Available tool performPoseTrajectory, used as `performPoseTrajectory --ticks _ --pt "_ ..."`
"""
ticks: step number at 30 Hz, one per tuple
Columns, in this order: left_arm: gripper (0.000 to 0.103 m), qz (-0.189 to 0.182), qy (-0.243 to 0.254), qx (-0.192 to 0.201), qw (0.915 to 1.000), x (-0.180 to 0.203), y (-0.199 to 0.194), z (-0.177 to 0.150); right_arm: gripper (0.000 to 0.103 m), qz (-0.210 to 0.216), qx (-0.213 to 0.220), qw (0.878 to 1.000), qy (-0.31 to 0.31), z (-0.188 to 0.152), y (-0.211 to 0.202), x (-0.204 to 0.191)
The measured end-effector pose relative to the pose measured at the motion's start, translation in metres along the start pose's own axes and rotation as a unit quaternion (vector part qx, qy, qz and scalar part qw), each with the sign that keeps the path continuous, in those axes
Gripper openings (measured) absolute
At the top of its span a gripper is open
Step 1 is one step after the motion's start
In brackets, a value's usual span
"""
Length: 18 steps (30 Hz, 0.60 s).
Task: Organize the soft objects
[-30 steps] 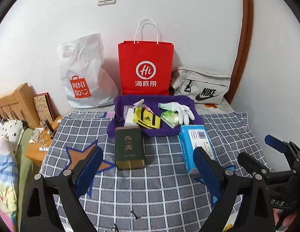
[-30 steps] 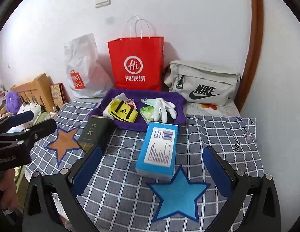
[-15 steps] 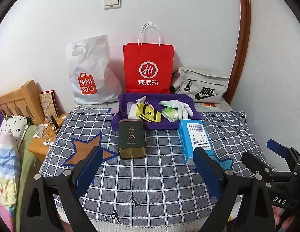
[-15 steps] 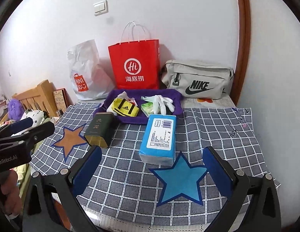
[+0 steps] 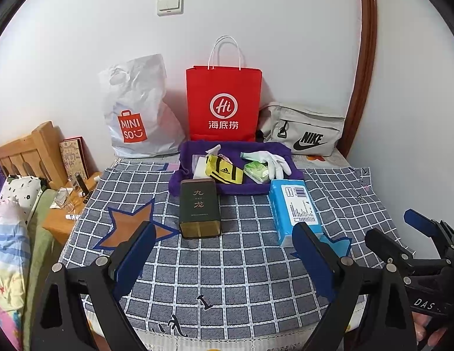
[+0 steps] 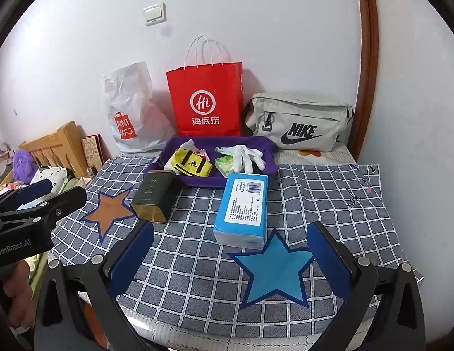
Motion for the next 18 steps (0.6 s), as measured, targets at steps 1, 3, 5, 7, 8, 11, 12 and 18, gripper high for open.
performPoseTrajectory --ticks 1,3,5,7,8,11,12,18 --pt "0.094 0.001 0.0 0.0 1.0 -0.0004 0.0 -0.0001 0.103 0.0 0.0 1.0 0.0 -0.0007 -0.0007 -0.0007" --pt "0.094 0.0 -0.001 0.0 1.0 -0.0011 -0.0002 0.0 0.103 0.001 0.001 1.0 0.001 -0.0012 -0.0016 -0.0007" --pt "0.094 -0.001 -0.001 0.0 1.0 -0.0013 0.0 0.0 0.103 0.001 0.001 1.0 0.001 -0.0012 -0.0019 -0.0009" --pt "0.094 -0.001 -0.001 0.0 1.0 -0.0014 -0.0004 -0.0006 0.103 0.002 0.0 1.0 0.0 -0.0013 -0.0019 -0.0005" --pt "0.094 0.0 0.0 0.0 1.0 -0.0014 -0.0005 -0.0006 0.103 0.001 0.001 1.0 0.0 -0.0014 -0.0019 -0.0003" --pt "0.094 -0.001 -0.002 0.0 1.0 -0.0014 -0.0008 -0.0006 0.103 0.002 0.001 1.0 0.001 -0.0013 -0.002 -0.0004" --pt "0.094 -0.001 -0.001 0.0 1.0 -0.0014 -0.0008 -0.0006 0.103 0.002 0.001 1.0 0.001 -0.0014 -0.0022 -0.0004" --pt "0.094 0.0 -0.001 0.0 1.0 -0.0015 -0.0009 -0.0006 0.103 0.001 0.001 1.0 0.0 -0.0016 -0.0027 -0.0002"
Point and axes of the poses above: each gripper's, at about its wrist camera, not at the fingertips, and y roughly the way its jaws point, x to its right, z to its top, the point moved 5 cm from there along y, roughly the way its jaws point, and after that the axes turned 10 degrees about -y, right-handed, at the moved point
